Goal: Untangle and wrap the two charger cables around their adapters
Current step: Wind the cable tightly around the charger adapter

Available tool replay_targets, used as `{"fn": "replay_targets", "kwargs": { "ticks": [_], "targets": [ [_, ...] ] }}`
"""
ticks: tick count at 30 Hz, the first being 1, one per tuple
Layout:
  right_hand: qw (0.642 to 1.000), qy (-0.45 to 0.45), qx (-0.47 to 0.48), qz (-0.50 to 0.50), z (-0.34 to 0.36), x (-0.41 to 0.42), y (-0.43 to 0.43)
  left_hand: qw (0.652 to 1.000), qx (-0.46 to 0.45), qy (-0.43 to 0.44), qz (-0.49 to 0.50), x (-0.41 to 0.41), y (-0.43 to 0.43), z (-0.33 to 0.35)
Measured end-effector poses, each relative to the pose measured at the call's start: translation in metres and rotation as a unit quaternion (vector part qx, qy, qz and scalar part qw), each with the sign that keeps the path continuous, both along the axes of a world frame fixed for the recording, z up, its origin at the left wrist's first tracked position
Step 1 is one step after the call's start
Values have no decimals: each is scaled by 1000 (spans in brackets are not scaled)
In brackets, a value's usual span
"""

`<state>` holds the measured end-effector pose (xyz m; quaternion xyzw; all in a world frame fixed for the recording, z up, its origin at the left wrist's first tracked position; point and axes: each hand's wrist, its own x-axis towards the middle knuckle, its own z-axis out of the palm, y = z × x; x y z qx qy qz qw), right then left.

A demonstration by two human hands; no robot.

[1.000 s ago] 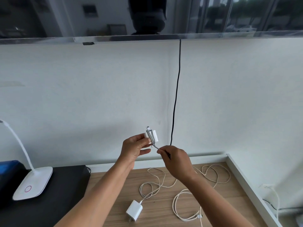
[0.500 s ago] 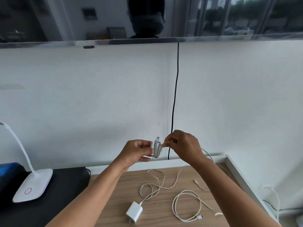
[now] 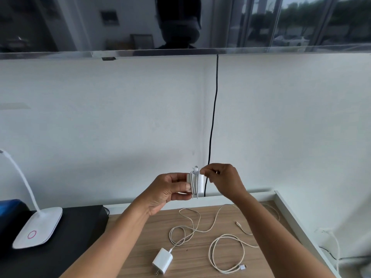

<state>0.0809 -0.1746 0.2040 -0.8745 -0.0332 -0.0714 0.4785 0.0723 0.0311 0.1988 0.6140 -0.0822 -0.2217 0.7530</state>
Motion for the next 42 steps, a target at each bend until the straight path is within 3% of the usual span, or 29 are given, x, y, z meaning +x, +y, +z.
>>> {"fn": "replay_targets", "kwargs": {
  "ticks": [9, 13, 17, 25, 29, 35, 42],
  "targets": [
    [999, 9, 46, 13, -31, -11, 24, 992, -75, 29, 96, 0, -12, -4],
    [999, -6, 35, 37, -31, -16, 26, 987, -72, 36, 140, 2, -12, -5],
    [993, 27, 112, 29, -22, -20, 26, 983, -68, 33, 166, 6, -10, -4],
    [989, 17, 144, 30, -7, -19, 21, 982, -11, 2, 187, 2, -14, -6],
    [986, 35, 154, 55, -6, -15, 13, 988, -2, -2, 153, 5, -8, -4],
    [984, 82, 122, 101, 5, -5, 6, 992, 105, -62, 38, 10, 3, 15],
    [983, 93, 86, 130, 13, 4, -3, 989, 142, -43, 17, 14, 7, 33]
  ]
}}
